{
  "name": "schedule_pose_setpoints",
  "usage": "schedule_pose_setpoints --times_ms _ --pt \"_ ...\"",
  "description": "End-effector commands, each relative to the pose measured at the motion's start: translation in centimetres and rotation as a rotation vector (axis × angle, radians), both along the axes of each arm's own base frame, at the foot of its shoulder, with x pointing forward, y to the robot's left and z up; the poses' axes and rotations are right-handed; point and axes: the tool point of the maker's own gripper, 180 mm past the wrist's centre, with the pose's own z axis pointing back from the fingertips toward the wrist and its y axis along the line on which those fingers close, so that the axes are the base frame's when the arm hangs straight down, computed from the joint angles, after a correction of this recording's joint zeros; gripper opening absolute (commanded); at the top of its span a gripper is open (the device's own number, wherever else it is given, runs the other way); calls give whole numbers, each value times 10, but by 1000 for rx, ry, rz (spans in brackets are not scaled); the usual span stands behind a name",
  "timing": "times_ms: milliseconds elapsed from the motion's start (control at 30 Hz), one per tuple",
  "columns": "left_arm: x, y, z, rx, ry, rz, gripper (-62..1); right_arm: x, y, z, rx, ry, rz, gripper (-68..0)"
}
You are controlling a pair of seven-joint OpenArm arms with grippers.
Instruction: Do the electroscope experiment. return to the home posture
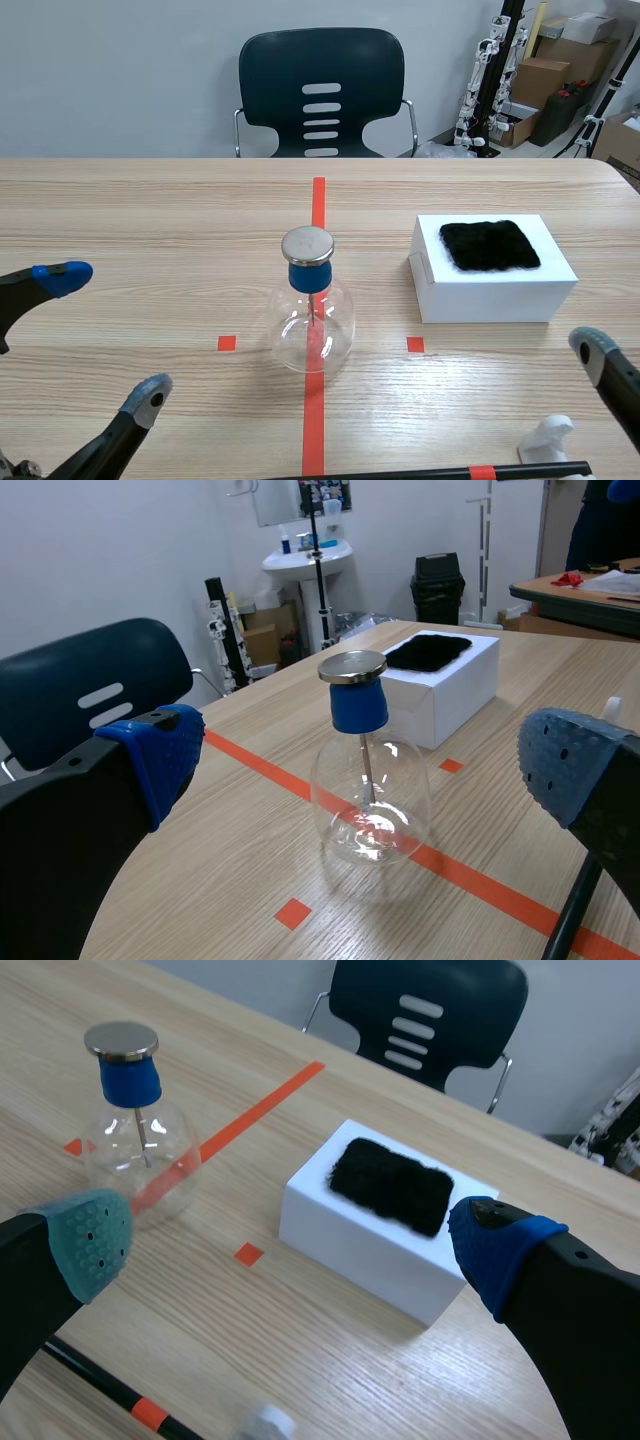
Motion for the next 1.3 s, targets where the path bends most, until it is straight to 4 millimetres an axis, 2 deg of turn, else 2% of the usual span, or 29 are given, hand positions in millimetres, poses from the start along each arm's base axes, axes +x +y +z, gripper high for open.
schedule_pose_setpoints --times_ms 0,267,700,900,1267 --pt "-2 0 8 -8 -7 -10 14 2 0 14 20 -48 11 4" --pt "-6 -2 27 2 -23 -40 14 -4 0 24 57 -53 61 4" --pt "-12 2 24 49 -1 -68 14 -7 5 19 13 -39 103 4" --pt "-5 11 33 -3 4 -32 14 -7 5 19 14 -40 103 4" --pt "-6 15 32 0 15 -25 14 -7 5 20 16 -43 103 4"
